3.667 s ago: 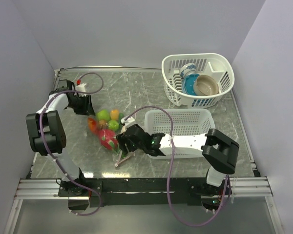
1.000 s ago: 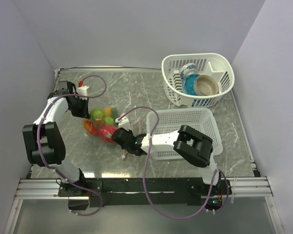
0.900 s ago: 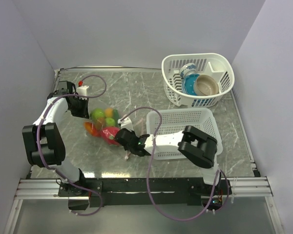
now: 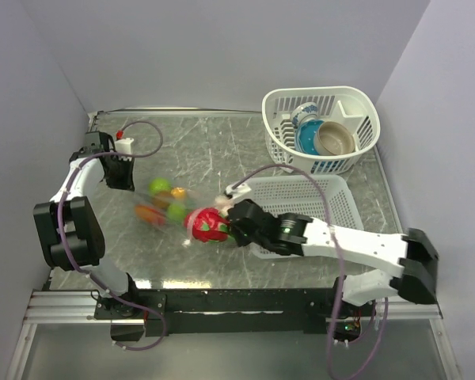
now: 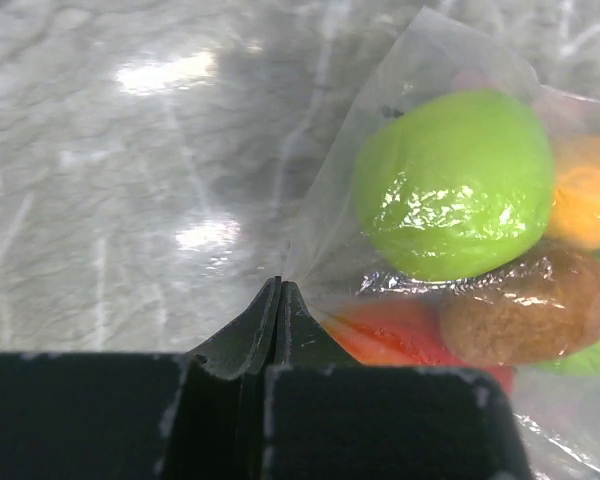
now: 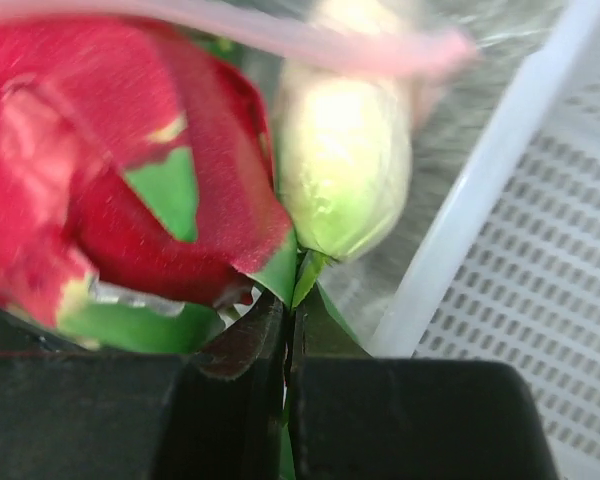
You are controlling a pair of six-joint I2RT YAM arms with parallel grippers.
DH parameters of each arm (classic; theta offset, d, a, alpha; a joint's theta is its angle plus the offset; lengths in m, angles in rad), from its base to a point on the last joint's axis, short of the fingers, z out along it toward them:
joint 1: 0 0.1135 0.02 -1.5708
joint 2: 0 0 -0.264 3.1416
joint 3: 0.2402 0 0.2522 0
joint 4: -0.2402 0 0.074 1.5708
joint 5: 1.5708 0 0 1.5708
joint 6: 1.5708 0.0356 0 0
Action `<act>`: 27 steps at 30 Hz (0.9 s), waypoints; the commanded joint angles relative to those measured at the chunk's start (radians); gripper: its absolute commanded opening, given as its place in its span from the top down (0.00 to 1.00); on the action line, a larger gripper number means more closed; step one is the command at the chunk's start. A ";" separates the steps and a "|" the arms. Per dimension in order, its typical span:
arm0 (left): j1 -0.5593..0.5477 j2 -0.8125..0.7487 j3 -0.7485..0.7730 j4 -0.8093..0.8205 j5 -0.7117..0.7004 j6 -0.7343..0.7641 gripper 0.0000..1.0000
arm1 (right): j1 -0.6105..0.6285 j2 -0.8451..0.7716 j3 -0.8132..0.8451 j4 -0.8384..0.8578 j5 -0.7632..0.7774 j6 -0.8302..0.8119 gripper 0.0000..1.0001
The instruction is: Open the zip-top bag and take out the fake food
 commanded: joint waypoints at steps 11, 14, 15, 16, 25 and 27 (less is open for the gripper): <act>0.040 0.026 0.035 0.053 -0.037 0.020 0.99 | -0.008 -0.427 -0.102 -0.024 0.154 0.005 0.99; 0.039 0.024 0.043 0.036 -0.017 0.010 0.99 | -0.044 -0.456 -0.142 0.124 0.123 0.000 1.00; 0.039 0.021 0.038 0.032 -0.009 0.011 0.99 | -0.058 -0.421 -0.121 0.097 0.168 0.017 1.00; 0.040 0.007 0.037 0.026 -0.005 0.013 0.99 | -0.072 -0.398 -0.060 0.049 0.219 0.053 1.00; 0.040 -0.025 0.040 -0.005 0.032 0.027 0.99 | -0.278 -0.364 -0.140 -0.225 0.463 0.126 1.00; 0.037 -0.023 0.049 -0.014 0.040 0.025 0.99 | -0.285 -0.332 -0.171 -0.230 0.437 0.130 1.00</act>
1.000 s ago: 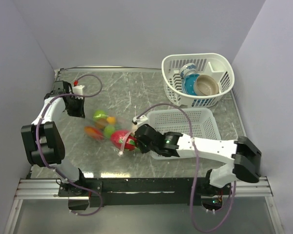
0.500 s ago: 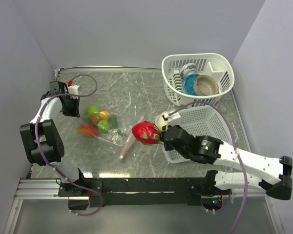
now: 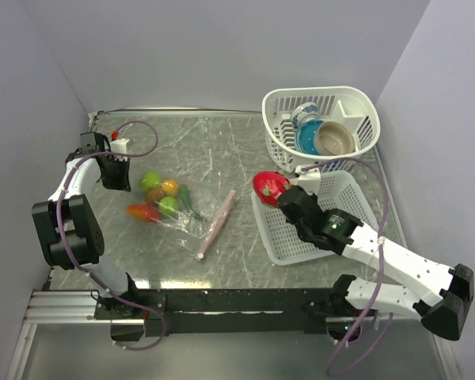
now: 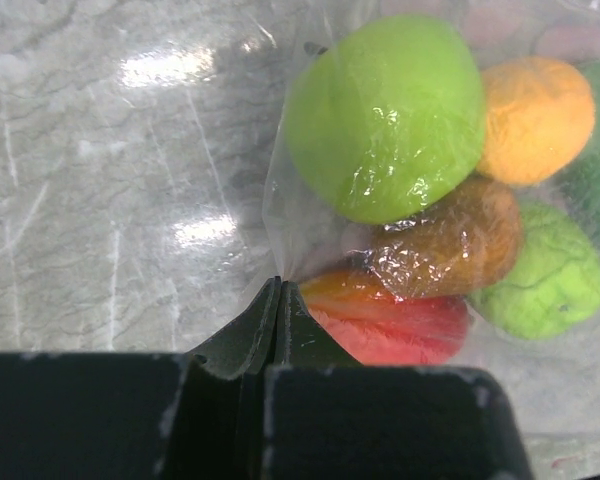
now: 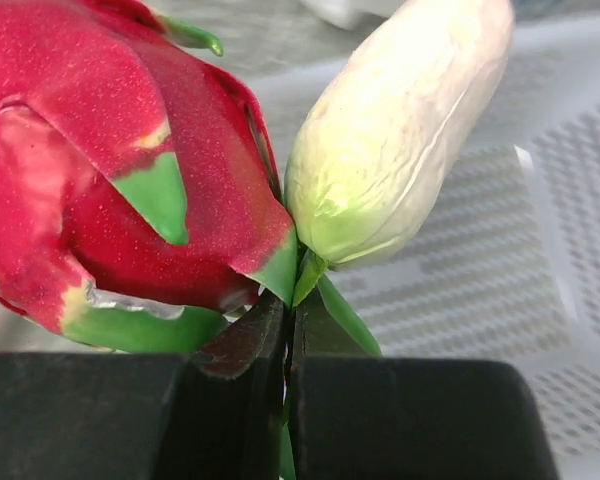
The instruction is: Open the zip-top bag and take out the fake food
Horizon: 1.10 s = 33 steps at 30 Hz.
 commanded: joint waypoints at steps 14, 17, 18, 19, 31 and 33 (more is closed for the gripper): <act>0.001 -0.082 0.048 -0.053 0.059 0.023 0.99 | -0.033 0.337 -0.004 0.086 -0.295 0.041 1.00; 0.001 -0.085 0.050 -0.059 0.057 0.027 0.99 | -0.033 0.374 0.046 0.068 -0.281 0.051 0.57; 0.001 -0.090 0.050 -0.061 0.056 0.029 0.99 | -0.032 0.371 0.051 0.066 -0.273 0.056 0.47; 0.001 -0.093 0.048 -0.059 0.053 0.029 0.99 | -0.032 0.364 0.048 0.074 -0.270 0.061 0.37; 0.001 -0.082 0.033 -0.064 0.083 0.017 0.99 | 0.087 0.005 0.040 0.299 -0.443 -0.080 0.00; 0.003 -0.082 0.028 -0.061 0.077 0.021 0.99 | 0.144 0.026 0.033 0.356 -0.496 -0.111 0.00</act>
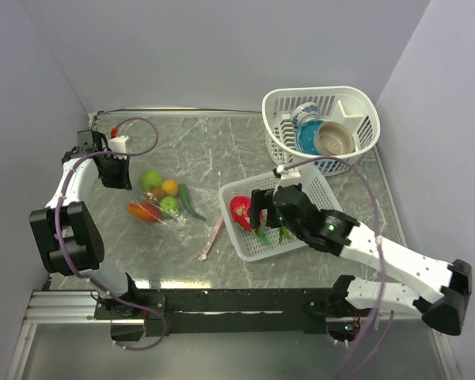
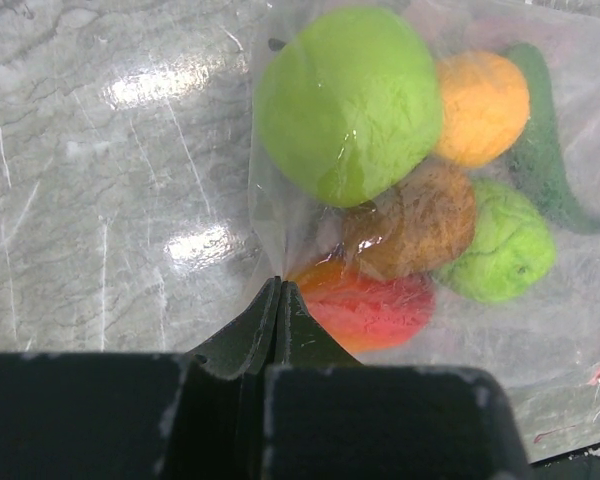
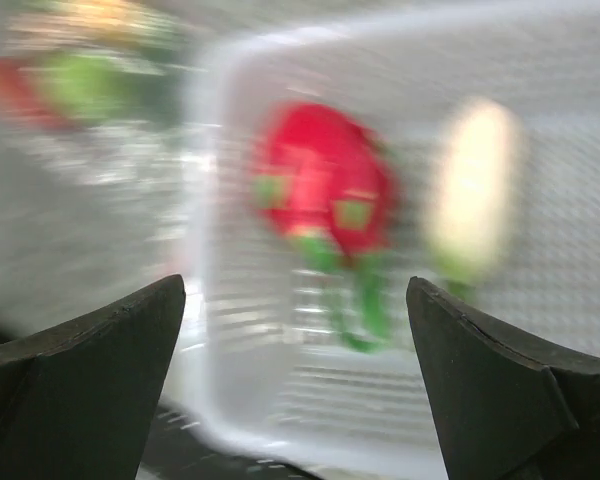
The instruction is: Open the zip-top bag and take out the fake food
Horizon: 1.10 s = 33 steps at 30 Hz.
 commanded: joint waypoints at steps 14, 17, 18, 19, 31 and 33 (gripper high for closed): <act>0.012 -0.045 -0.214 0.218 -0.272 0.108 0.99 | 0.224 0.531 0.107 0.393 -0.143 -0.028 0.21; 0.022 -0.036 -0.240 0.253 -0.305 0.127 0.99 | 0.222 0.554 0.110 0.383 -0.073 -0.019 0.40; 0.029 -0.031 -0.245 0.261 -0.309 0.134 0.99 | 0.224 0.554 0.098 0.389 -0.070 -0.020 0.43; 0.032 -0.028 -0.246 0.265 -0.315 0.141 0.99 | 0.224 0.548 0.088 0.407 -0.063 -0.022 0.45; 0.049 -0.094 0.116 -0.145 -0.044 0.089 0.99 | 0.218 0.644 0.140 0.416 0.028 -0.069 0.51; 0.036 -0.109 0.201 -0.237 0.023 0.082 0.99 | 0.216 0.660 0.140 0.427 0.028 -0.069 0.51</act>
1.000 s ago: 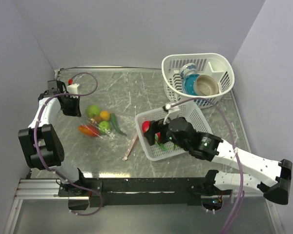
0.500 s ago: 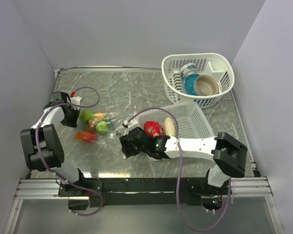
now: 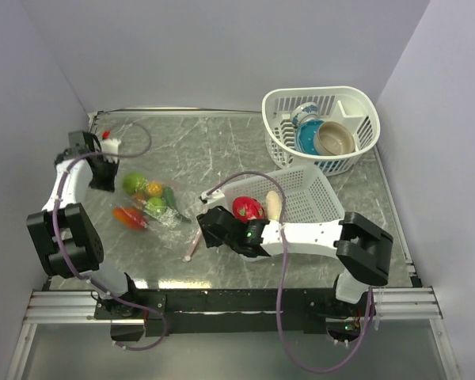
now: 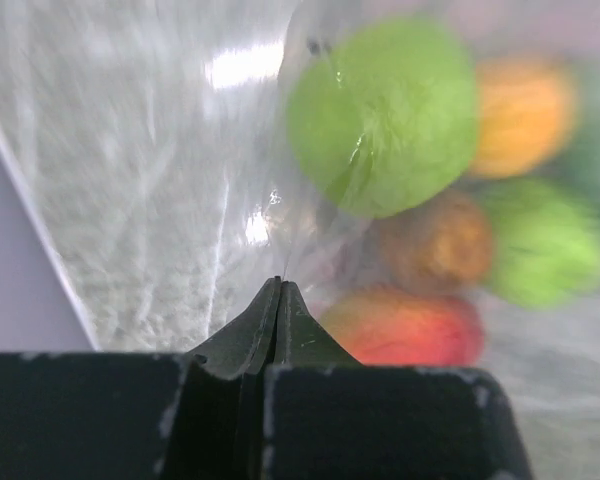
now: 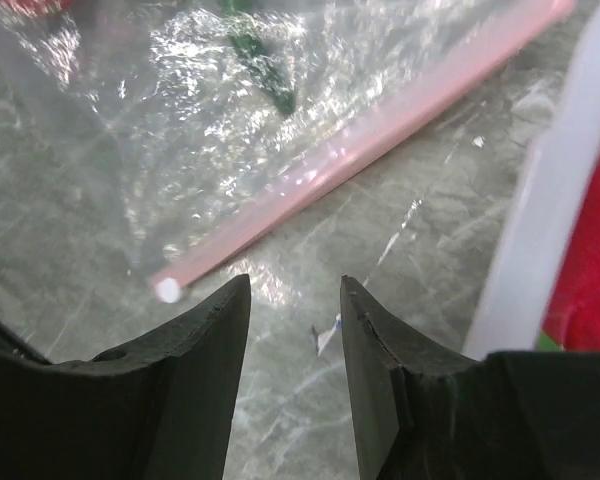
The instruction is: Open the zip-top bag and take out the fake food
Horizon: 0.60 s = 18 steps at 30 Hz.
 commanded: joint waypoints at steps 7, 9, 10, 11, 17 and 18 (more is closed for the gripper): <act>-0.104 -0.153 0.365 -0.443 0.297 -0.037 0.99 | -0.007 0.067 -0.018 0.071 0.048 0.009 0.52; -0.129 -0.173 0.377 -0.457 0.299 -0.045 0.99 | -0.005 0.064 -0.036 0.073 0.047 0.014 0.52; -0.133 -0.176 0.385 -0.459 0.297 -0.051 0.99 | -0.005 0.067 -0.039 0.074 0.045 0.015 0.52; -0.136 -0.182 0.383 -0.457 0.288 -0.053 0.99 | -0.007 0.070 -0.042 0.074 0.043 0.015 0.52; -0.136 -0.196 0.160 -0.266 0.093 -0.042 0.99 | -0.005 0.090 -0.042 0.074 0.040 0.006 0.50; -0.135 -0.197 0.076 -0.226 0.007 -0.036 0.99 | -0.005 0.096 -0.044 0.098 0.042 0.003 0.50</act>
